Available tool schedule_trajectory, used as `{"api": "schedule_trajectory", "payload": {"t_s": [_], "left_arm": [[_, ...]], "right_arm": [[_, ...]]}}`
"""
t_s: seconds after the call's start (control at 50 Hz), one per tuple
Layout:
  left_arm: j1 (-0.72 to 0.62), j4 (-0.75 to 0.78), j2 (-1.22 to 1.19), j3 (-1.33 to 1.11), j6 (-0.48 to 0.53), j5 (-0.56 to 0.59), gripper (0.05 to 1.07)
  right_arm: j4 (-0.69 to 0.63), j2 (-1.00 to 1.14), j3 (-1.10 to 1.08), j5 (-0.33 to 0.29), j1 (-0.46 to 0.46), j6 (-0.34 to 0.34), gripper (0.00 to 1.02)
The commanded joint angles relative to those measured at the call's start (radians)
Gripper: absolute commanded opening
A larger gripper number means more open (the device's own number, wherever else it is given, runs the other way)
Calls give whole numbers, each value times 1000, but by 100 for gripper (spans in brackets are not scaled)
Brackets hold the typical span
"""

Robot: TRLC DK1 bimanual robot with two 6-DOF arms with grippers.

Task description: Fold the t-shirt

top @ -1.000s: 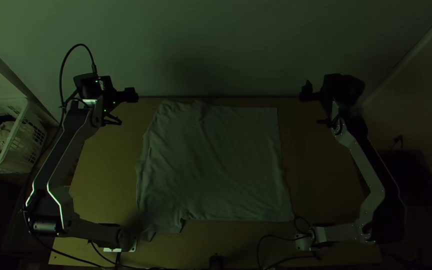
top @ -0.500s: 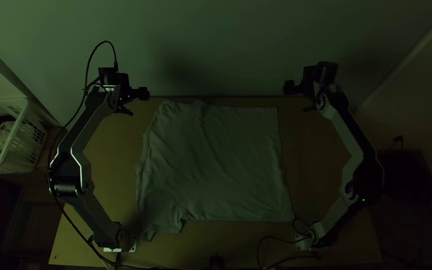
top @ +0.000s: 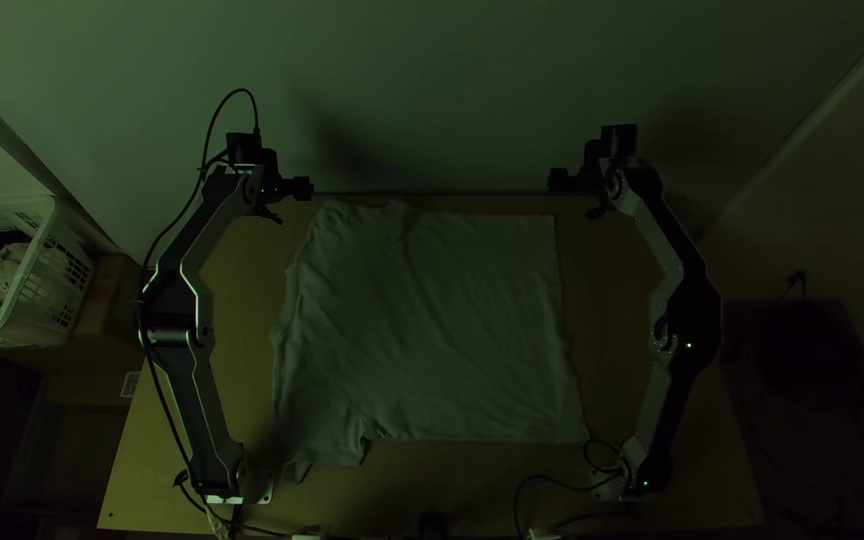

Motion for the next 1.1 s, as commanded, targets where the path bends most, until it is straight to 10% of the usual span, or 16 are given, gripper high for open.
{"api": "schedule_trajectory", "payload": {"t_s": [0.0, 0.78, 0.92, 1.08], "left_arm": [[-13, -14, 62, 66, -4, 11, 101], [-28, -43, 242, 236, -16, 31, 97], [-24, -43, 247, 236, -16, 31, 97], [-24, -41, 251, 237, -16, 31, 97]], "right_arm": [[-71, 84, 104, -5, 9, 66, 98], [-222, 354, 263, 18, 61, 173, 80], [-220, 378, 265, 20, 61, 175, 60], [-222, 381, 266, 20, 59, 210, 9]]}}
